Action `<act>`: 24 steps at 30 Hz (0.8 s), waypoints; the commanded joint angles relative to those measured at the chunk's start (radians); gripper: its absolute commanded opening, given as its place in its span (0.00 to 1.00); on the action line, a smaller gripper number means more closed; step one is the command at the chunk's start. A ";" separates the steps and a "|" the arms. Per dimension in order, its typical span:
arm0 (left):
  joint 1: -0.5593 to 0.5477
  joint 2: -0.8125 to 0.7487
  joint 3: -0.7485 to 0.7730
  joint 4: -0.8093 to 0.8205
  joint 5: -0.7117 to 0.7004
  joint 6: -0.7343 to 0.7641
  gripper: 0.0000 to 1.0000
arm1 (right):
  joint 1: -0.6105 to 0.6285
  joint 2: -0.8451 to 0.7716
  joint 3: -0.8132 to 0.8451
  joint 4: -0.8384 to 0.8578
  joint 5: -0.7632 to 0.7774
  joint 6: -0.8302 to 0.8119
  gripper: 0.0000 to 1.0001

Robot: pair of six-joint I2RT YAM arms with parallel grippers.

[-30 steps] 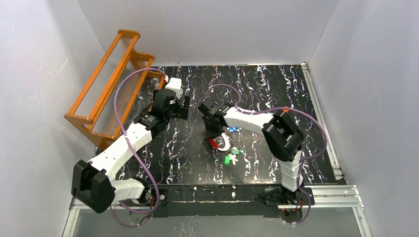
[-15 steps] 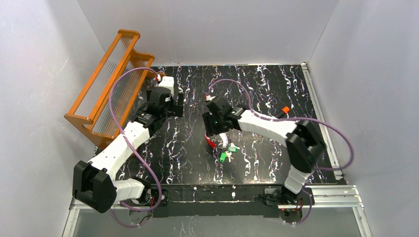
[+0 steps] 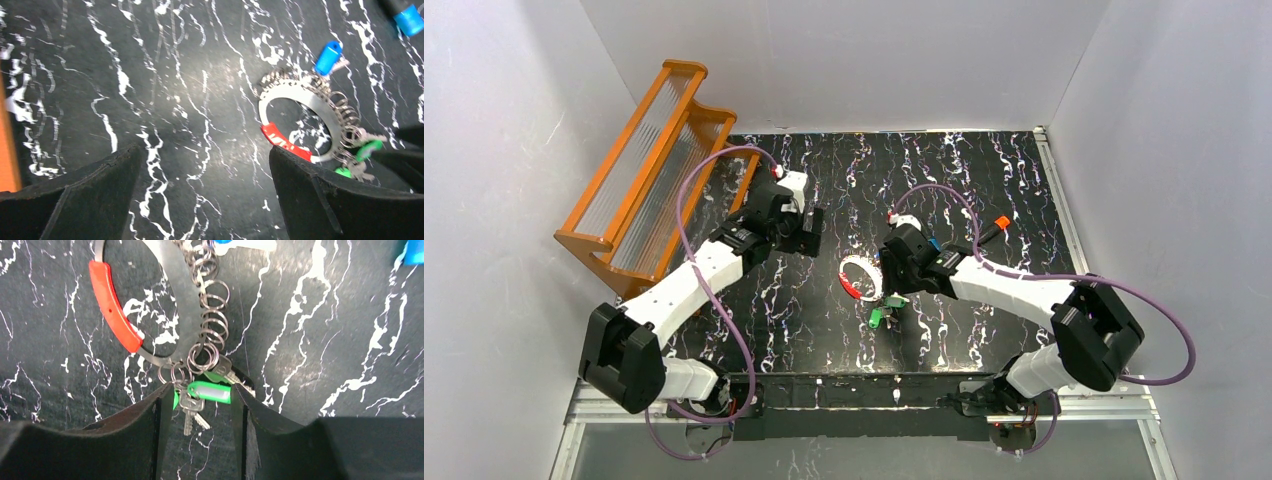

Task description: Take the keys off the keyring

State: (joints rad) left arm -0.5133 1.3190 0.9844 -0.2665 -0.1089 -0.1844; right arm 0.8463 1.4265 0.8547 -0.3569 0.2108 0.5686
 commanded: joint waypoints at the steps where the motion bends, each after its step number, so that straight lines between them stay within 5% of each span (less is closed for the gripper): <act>1: -0.037 -0.015 0.001 -0.061 0.058 -0.052 0.97 | -0.002 -0.004 0.003 0.110 0.092 -0.068 0.53; 24: -0.061 -0.080 -0.163 -0.047 0.109 -0.160 0.98 | -0.012 0.377 0.231 0.016 0.084 -0.179 0.60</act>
State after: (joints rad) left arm -0.5610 1.2781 0.8391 -0.3061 -0.0223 -0.3199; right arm 0.8444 1.7752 1.0695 -0.2905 0.2676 0.3901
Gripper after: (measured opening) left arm 0.974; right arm 0.599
